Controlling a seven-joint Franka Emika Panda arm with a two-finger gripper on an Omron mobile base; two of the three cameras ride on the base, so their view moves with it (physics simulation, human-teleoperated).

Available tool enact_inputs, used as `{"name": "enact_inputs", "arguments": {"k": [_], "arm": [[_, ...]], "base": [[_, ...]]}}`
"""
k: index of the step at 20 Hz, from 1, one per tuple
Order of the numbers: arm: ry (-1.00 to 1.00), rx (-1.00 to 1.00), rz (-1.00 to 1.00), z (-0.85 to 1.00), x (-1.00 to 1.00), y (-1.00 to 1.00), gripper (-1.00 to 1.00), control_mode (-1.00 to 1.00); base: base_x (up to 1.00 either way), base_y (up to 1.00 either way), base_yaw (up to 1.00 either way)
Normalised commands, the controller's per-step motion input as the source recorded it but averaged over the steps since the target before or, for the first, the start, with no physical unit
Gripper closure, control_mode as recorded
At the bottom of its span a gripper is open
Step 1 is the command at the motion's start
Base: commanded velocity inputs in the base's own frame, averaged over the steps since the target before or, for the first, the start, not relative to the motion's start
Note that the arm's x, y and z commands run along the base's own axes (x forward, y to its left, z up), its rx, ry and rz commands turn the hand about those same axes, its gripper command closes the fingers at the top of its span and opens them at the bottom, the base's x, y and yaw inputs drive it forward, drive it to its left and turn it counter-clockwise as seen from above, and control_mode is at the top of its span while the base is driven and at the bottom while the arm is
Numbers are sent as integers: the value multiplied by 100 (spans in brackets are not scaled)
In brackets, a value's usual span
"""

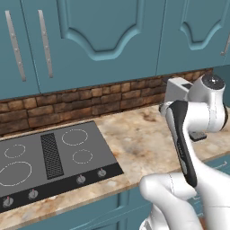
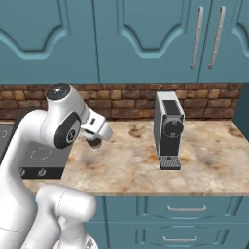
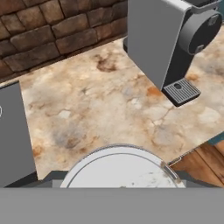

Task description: Move the drinks to the dining counter.

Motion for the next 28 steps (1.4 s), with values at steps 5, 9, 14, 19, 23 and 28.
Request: {"name": "enact_inputs", "arguments": {"k": [5, 9, 14, 19, 23, 28], "arm": [[-4, -3, 0, 28, -27, 17, 100, -100], [-3, -1, 0, 21, -25, 15, 100, -100], [-1, -1, 0, 19, -27, 16, 100, -100], [0, 0, 0, 11, -23, 19, 100, -100], [0, 0, 0, 7, -17, 19, 100, -100], [0, 0, 0, 5, -20, 15, 100, -100]], "base": [[0, 0, 0], [0, 0, 0], [0, 0, 0], [0, 0, 0], [0, 0, 0], [0, 0, 0]]}}
